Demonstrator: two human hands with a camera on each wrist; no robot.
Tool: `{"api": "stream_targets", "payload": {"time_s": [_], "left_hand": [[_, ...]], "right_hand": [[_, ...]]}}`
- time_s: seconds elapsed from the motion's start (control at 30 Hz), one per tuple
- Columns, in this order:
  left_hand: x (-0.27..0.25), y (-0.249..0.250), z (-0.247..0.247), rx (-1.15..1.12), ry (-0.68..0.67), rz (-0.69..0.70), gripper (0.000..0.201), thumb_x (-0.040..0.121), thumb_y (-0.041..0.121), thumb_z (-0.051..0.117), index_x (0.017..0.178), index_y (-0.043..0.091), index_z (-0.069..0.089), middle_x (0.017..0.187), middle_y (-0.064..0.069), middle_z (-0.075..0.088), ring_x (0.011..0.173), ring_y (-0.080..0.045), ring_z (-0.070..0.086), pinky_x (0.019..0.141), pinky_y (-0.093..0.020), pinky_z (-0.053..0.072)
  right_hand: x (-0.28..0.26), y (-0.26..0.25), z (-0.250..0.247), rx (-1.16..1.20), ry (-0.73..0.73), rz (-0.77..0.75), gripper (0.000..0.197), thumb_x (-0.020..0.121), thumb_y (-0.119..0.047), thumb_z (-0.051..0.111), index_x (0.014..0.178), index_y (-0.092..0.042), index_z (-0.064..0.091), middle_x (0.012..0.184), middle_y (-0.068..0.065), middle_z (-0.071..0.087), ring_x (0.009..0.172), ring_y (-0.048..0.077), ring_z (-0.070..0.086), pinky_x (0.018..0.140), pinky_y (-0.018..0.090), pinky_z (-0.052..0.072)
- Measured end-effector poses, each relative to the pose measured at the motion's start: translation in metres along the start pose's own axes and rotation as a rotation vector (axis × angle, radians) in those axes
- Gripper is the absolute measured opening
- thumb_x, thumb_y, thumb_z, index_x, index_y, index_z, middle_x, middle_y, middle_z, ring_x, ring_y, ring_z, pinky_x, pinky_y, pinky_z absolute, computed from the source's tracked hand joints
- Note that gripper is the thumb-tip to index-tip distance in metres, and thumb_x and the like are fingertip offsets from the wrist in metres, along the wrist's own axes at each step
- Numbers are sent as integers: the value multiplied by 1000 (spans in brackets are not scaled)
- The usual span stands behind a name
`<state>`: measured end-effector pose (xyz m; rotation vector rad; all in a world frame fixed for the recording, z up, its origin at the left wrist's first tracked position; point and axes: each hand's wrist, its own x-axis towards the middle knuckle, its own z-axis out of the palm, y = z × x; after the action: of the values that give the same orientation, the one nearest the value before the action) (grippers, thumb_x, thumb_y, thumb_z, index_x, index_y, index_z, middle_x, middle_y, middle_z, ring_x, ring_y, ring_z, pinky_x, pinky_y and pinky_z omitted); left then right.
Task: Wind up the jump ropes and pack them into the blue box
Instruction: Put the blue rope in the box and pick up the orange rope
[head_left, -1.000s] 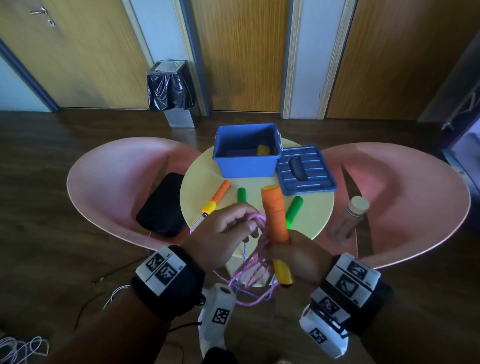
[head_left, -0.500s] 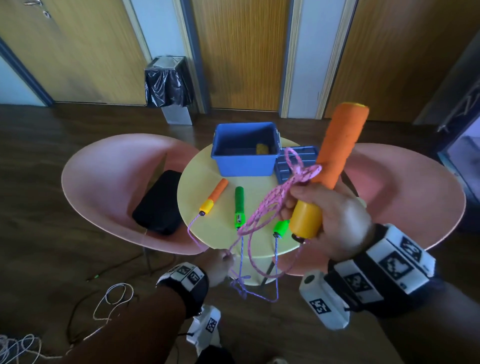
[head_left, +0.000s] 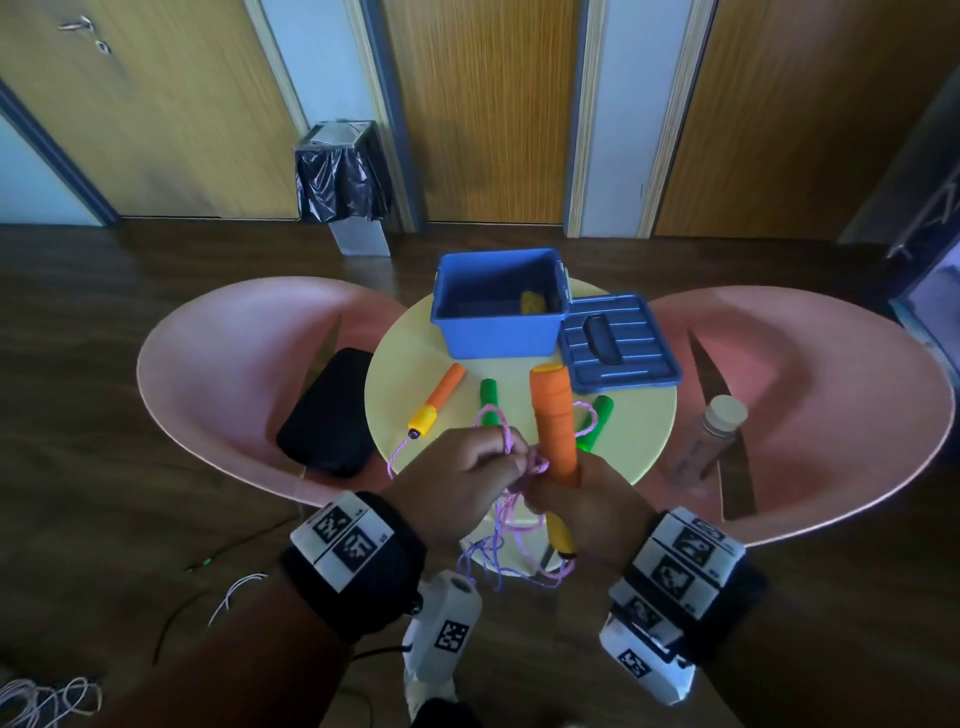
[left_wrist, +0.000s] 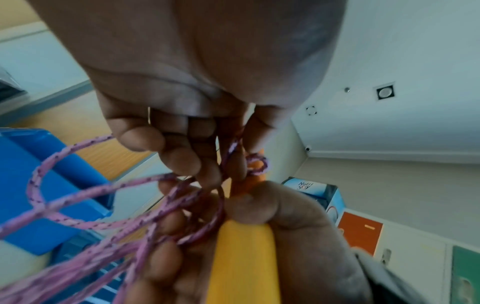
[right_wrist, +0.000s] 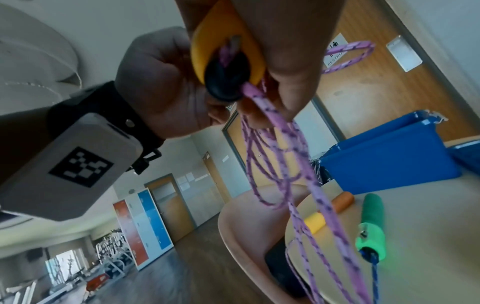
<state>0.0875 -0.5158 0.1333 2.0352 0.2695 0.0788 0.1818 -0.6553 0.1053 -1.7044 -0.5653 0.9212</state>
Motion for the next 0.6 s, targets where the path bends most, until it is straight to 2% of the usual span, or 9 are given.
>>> {"api": "stream_targets", "payload": {"time_s": [0.07,0.13,0.2,0.3,0.37,0.43,0.5,0.57,0.6], "left_hand": [[1,10,-6,-85,38,33,20,89,16,49,79,17,66,73,11,66,71,-4,59,69,-18,43],[1,15,-12,-112,79,56,20,93,7,48,85,9,66,72,11,66,68,-1,58,67,-13,41],[1,16,-18,-83,130,60,19,96,4,49,88,9,65,70,11,64,66,-2,55,66,-12,41],[3,4,-23,-197,186,11,18,91,1,49,87,6,67,72,3,63,62,-3,55,60,-9,40],[5,-18,-21,-260,232,-83,21,81,4,47,79,4,68,68,-5,64,57,-8,54,56,-14,39],[7,-45,-15,-212,246,-218,24,81,4,48,74,12,70,66,-3,65,57,-12,53,58,-22,41],[8,-69,-3,-28,105,-285,20,80,17,54,89,18,72,78,4,66,66,-10,56,68,-25,43],[6,-89,13,176,-91,-333,33,81,33,60,113,26,63,98,6,64,75,-6,54,75,-23,40],[5,-94,18,240,-134,-357,30,84,40,60,111,29,61,102,5,63,75,-6,53,75,-23,38]], "right_hand": [[0,-6,0,87,-66,45,15,61,-16,67,75,-18,68,70,4,60,71,21,52,70,34,40],[2,-8,0,91,-82,72,25,54,-26,70,76,-15,66,69,8,56,69,23,50,69,37,39],[1,-14,-2,18,-59,66,19,65,-29,75,73,-16,64,67,8,53,66,22,47,66,37,38],[-3,-24,-7,13,31,13,18,86,-16,69,71,-8,63,65,13,56,63,24,50,62,38,42],[-8,-34,-9,114,118,-34,20,87,-11,66,69,-1,65,64,17,60,64,28,53,62,40,43],[-11,-46,-12,218,186,-62,20,86,-10,67,72,3,66,64,18,61,65,30,54,60,39,42],[-15,-56,-13,261,175,-100,19,83,-18,71,72,-3,70,68,21,63,67,32,54,62,43,43],[-20,-67,-12,255,141,-145,16,77,-28,69,68,-16,75,78,26,66,69,32,55,66,46,43],[-22,-72,-12,263,115,-169,15,76,-29,67,68,-21,76,84,30,66,71,32,55,66,46,43]]}}
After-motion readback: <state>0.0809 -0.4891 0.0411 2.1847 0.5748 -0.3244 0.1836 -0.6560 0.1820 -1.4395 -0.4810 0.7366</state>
